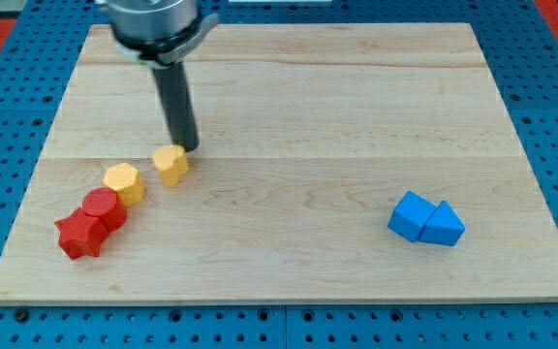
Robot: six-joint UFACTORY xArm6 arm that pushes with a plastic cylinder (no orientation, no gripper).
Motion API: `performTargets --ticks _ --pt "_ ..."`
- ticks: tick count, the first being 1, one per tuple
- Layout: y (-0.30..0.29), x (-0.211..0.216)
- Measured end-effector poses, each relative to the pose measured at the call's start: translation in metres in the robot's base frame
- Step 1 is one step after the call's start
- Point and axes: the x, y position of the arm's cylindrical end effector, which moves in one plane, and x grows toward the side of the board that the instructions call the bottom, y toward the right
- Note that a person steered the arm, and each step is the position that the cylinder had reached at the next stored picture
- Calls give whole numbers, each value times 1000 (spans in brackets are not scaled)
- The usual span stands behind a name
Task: Separate heart from the yellow hexagon
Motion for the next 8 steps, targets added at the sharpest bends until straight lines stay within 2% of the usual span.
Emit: performTargets --ticks 1,2,3,4,5,8 --pt "-3 14" --pt "27 13" --pt "55 42" --pt "42 79" --pt "19 82" --pt "17 67"
